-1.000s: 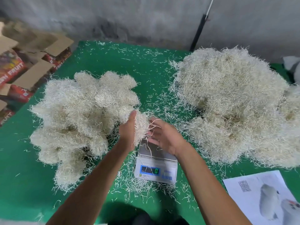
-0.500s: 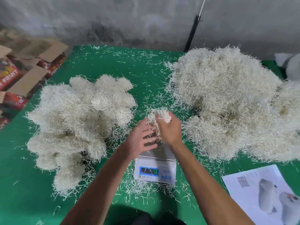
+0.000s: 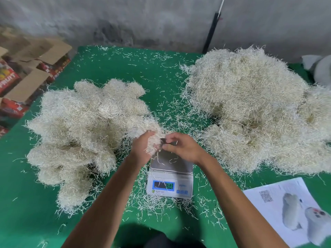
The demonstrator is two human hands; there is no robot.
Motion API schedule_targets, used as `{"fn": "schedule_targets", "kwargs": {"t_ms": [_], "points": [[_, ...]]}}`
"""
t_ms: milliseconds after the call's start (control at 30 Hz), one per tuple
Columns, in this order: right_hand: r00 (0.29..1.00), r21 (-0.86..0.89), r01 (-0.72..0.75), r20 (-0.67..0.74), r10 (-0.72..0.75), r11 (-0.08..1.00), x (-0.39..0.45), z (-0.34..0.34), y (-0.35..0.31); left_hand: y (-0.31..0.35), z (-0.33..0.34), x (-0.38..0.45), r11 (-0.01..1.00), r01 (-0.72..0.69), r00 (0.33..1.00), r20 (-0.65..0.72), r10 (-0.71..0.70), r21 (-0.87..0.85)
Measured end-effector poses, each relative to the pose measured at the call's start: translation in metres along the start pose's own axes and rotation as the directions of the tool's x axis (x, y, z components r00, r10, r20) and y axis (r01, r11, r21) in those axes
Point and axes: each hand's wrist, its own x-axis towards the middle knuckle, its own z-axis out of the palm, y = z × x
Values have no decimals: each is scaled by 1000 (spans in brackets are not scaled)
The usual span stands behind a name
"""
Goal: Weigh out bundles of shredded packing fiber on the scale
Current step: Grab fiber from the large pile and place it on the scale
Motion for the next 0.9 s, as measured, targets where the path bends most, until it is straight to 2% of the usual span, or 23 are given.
{"fn": "schedule_targets", "kwargs": {"t_ms": [67, 100, 133, 233, 300, 333, 400, 433, 467, 500, 533, 600, 633, 667, 767, 900], "points": [[994, -18, 47, -99, -49, 999, -5, -4, 5, 2, -12, 3, 981, -62, 998, -10, 65, 181], [988, 7, 68, -136, -67, 998, -7, -2, 4, 0, -15, 2, 937, -136, 991, 38, 131, 323], [985, 20, 91, -146, -87, 996, -10, 2, 2, -4, -16, -2, 913, -140, 990, 65, 125, 383], [989, 114, 111, -106, -99, 987, -7, 24, -3, 2, 8, -11, 914, -163, 976, 196, 94, 371], [982, 220, 105, -180, -65, 970, 5, 27, 0, 1, 18, -4, 904, -228, 953, 275, 131, 361], [960, 166, 126, -270, -78, 978, 9, 23, 1, -1, 19, -4, 913, -218, 953, 278, 123, 346], [880, -232, 101, -433, -196, 967, 14, 11, 3, -7, 11, -8, 912, -192, 972, 202, 124, 362], [831, -423, 75, -474, -292, 903, 13, 5, 7, -12, 6, -10, 891, -190, 981, 125, 151, 413], [797, -546, 69, -474, -375, 835, 13, 2, 12, -20, 0, -12, 874, -184, 982, 40, 185, 450], [806, -626, 64, -426, -410, 777, 12, 3, 17, -29, -6, -12, 879, -175, 977, -32, 210, 443], [861, -681, 55, -338, -380, 730, 13, 5, 24, -37, -11, -13, 881, -157, 972, -87, 217, 447], [982, -763, -6, -127, -140, 646, 15, 9, 38, -50, -20, -20, 852, -136, 972, -99, 214, 506], [998, -788, -22, -59, -39, 616, 14, 11, 44, -58, -24, -23, 848, -135, 976, -81, 204, 512], [999, -792, -31, -37, 4, 609, 12, 11, 49, -65, -29, -26, 855, -123, 981, -68, 181, 503], [988, -753, -54, -136, -76, 656, -1, 11, 55, -77, -36, -34, 890, -92, 990, -57, 131, 447], [930, -649, -59, -313, -195, 758, -15, 17, 54, -83, -39, -34, 903, -127, 991, 14, 133, 410]]}}
